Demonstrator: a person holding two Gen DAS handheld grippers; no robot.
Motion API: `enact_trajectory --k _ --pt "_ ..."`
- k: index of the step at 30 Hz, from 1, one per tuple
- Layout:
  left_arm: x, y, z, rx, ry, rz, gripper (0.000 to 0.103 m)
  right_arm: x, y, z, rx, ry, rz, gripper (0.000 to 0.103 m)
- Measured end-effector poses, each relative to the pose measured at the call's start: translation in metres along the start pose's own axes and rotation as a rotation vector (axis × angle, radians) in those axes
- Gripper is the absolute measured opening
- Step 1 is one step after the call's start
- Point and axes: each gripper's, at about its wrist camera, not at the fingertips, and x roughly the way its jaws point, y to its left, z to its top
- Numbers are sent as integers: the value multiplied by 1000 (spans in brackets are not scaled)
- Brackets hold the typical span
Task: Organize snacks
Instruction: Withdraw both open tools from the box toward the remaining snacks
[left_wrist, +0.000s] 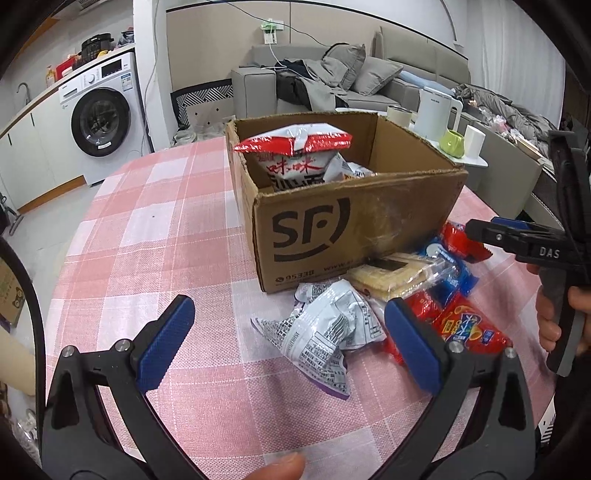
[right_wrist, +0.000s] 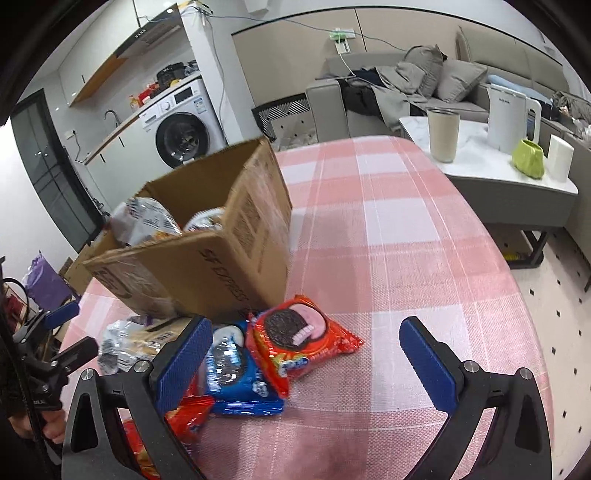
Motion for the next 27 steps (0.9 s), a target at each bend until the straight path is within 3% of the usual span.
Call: enact_trajectory --k 9,14,27 --pt "9 -5 -4 25 24 -1 102 24 -4 -8 39 34 -17 103" --pt "12 -5 -5 27 28 -2 102 33 -1 -7 33 27 -73 103" --pt "20 4 -5 16 43 7 102 36 -26 -4 49 78 -136 103"
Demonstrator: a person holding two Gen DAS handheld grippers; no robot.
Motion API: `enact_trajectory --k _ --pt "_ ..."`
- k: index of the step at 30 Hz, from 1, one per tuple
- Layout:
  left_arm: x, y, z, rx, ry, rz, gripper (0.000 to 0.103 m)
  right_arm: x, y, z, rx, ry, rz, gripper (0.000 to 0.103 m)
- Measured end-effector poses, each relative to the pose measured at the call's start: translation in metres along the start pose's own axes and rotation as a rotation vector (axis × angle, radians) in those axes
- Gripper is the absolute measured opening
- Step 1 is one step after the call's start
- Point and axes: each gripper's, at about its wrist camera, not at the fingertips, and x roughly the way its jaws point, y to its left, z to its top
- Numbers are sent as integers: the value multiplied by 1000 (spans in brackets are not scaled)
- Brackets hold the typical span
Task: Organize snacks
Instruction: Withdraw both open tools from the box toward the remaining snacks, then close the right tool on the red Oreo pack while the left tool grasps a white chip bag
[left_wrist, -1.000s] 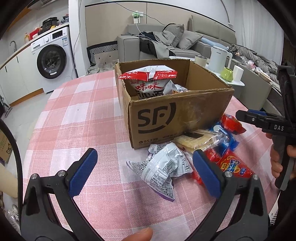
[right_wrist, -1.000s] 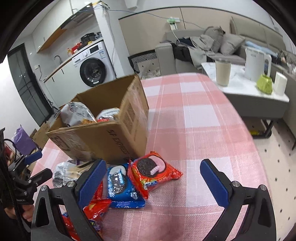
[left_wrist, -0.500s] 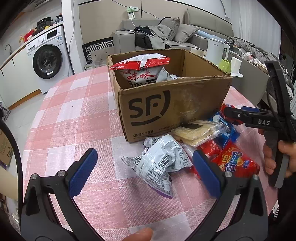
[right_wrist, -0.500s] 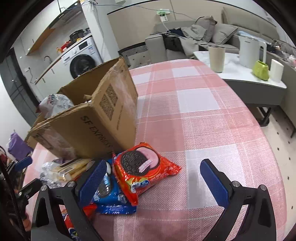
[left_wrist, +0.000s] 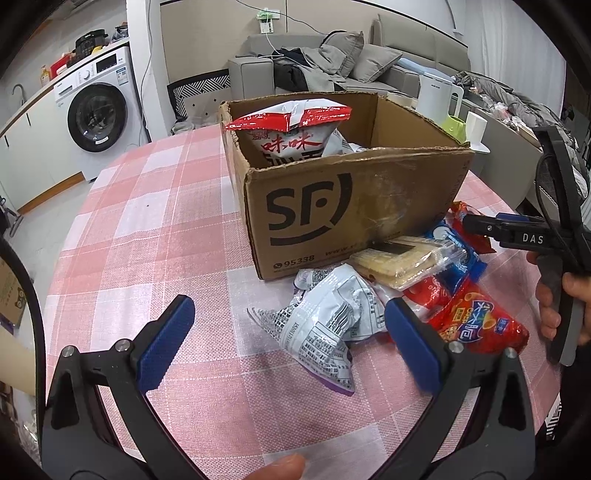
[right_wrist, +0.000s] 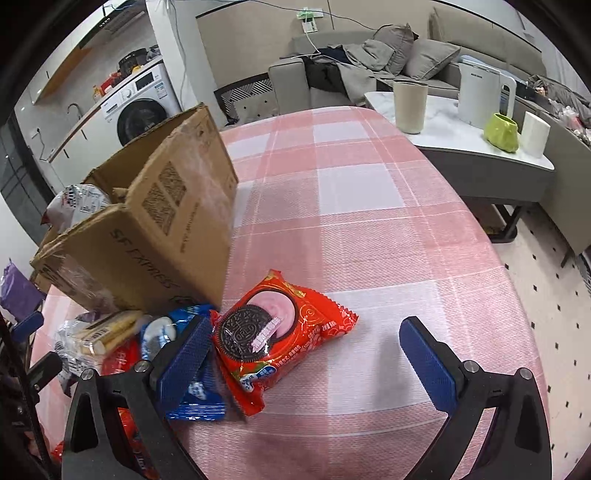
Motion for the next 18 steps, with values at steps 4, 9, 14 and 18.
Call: enact_trajectory --k 4,9,14,18 --pt "1 0 0 3 1 -1 102 0 4 -2 -35 0 0 103" --pt "2 -1 -2 10 7 0 102 2 11 -6 -66 8 -1 103" --pt "1 -2 -2 10 7 0 102 6 17 -9 -100 17 -8 89" --pt "2 -2 -2 11 7 1 102 5 20 -10 -110 6 25 79"
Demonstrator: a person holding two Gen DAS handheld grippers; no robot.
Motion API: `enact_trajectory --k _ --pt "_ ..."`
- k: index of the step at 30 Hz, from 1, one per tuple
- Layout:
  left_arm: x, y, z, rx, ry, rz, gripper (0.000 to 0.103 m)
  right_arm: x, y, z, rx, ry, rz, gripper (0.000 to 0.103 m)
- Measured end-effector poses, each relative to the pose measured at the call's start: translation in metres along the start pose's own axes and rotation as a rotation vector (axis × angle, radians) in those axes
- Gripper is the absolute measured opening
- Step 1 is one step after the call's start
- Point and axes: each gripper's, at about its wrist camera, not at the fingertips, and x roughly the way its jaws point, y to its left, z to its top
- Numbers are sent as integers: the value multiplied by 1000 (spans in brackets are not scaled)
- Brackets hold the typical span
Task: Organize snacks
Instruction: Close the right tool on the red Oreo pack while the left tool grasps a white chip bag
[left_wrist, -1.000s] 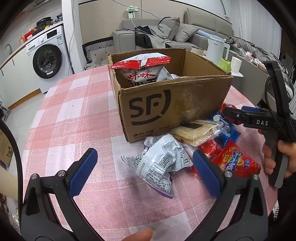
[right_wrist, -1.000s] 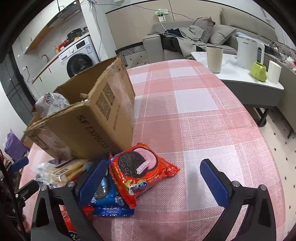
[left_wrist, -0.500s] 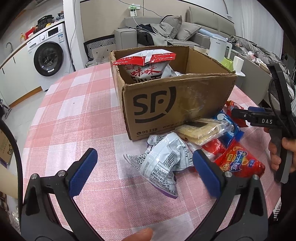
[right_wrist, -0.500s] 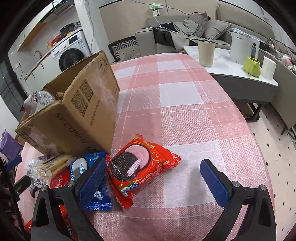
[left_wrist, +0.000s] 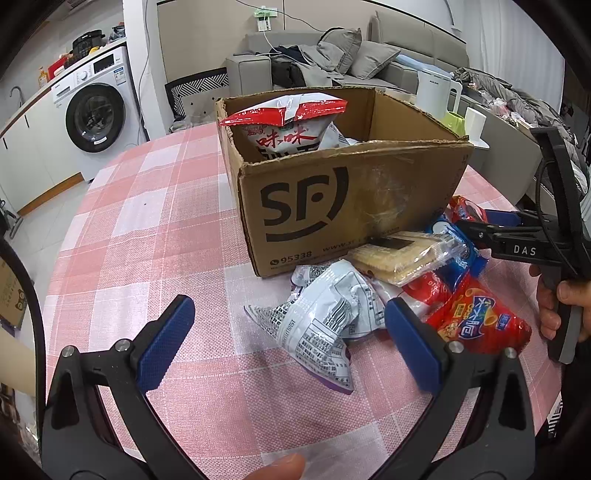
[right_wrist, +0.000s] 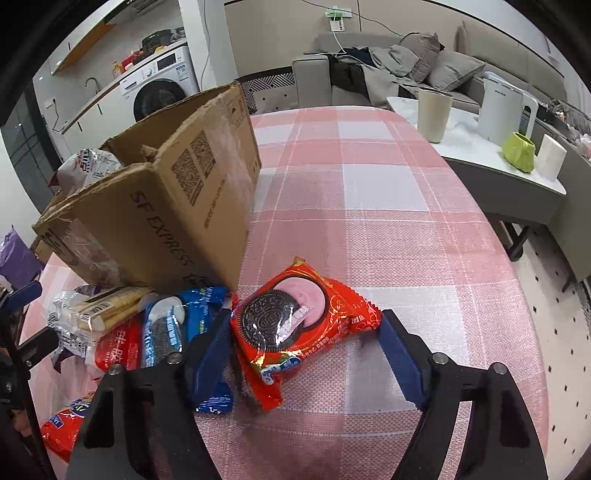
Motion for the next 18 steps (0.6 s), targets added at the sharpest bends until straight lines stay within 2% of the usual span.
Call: enact_trajectory --k 3,4,5,8,18 --pt "0 0 -1 1 -1 -2 102 -1 1 0 -3 -9 18 71" --pt "1 0 -1 1 -1 -2 102 -2 2 0 -9 -12 27 62" --pt "1 0 -1 1 0 -2 102 -3 2 0 -14 -13 36 59" --pt "1 0 -2 2 2 -2 102 -4 5 -1 -28 -22 43 53" --pt "3 -1 -4 9 13 -7 102 -21 1 3 -4 -78 60 49"
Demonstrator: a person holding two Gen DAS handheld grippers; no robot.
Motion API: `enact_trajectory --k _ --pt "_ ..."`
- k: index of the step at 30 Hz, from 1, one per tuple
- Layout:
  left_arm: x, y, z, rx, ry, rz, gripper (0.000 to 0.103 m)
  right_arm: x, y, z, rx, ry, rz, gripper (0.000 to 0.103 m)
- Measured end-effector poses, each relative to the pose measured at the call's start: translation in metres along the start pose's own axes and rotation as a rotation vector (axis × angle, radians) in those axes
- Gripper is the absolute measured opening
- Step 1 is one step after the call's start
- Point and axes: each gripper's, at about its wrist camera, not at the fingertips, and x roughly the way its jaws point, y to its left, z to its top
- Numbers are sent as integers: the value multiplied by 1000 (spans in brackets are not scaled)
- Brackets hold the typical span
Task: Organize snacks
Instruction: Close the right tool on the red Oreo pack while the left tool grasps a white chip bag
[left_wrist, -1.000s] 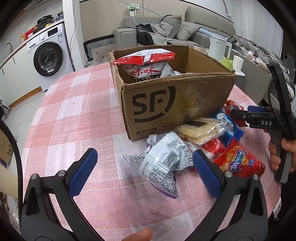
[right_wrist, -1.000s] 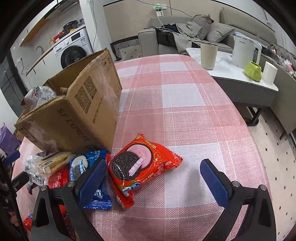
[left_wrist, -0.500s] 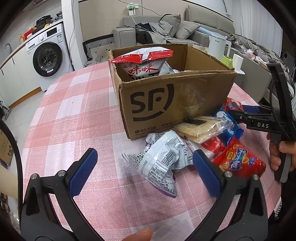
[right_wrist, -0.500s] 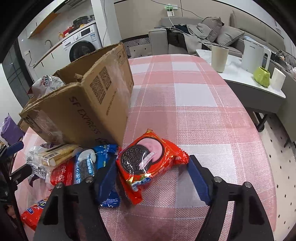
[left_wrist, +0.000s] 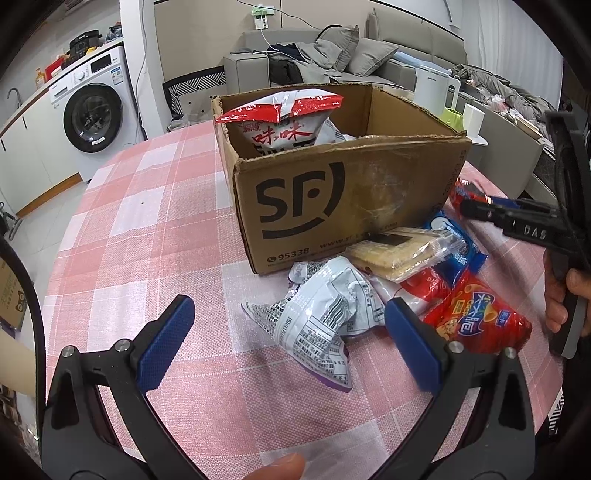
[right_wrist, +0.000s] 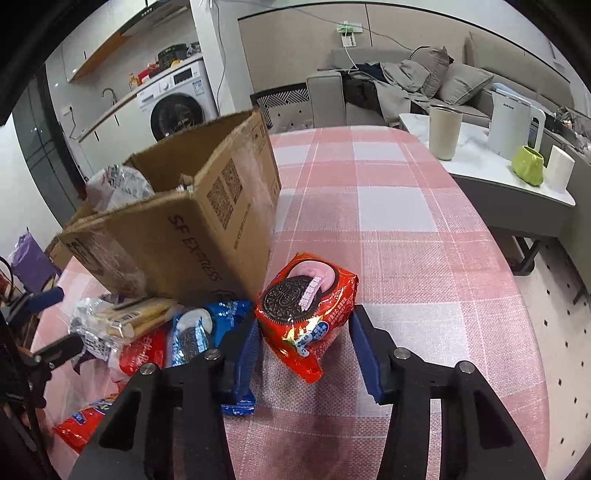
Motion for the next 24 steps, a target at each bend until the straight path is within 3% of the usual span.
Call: enact_trajectory --k 7,13,15,17,24 --pt "8 0 -4 -10 26 -3 102 -19 0 5 9 -67 27 38" --pt "13 0 -6 -5 33 -9 102 -6 -3 3 18 -8 20 36" --pt "14 0 -6 -6 38 -14 102 -1 -7 3 42 -1 31 41" --pt "16 0 -7 -12 40 -19 102 0 -10 4 73 -4 21 52" --pt "25 -2 -10 -25 61 -42 102 14 -13 9 158 4 36 59"
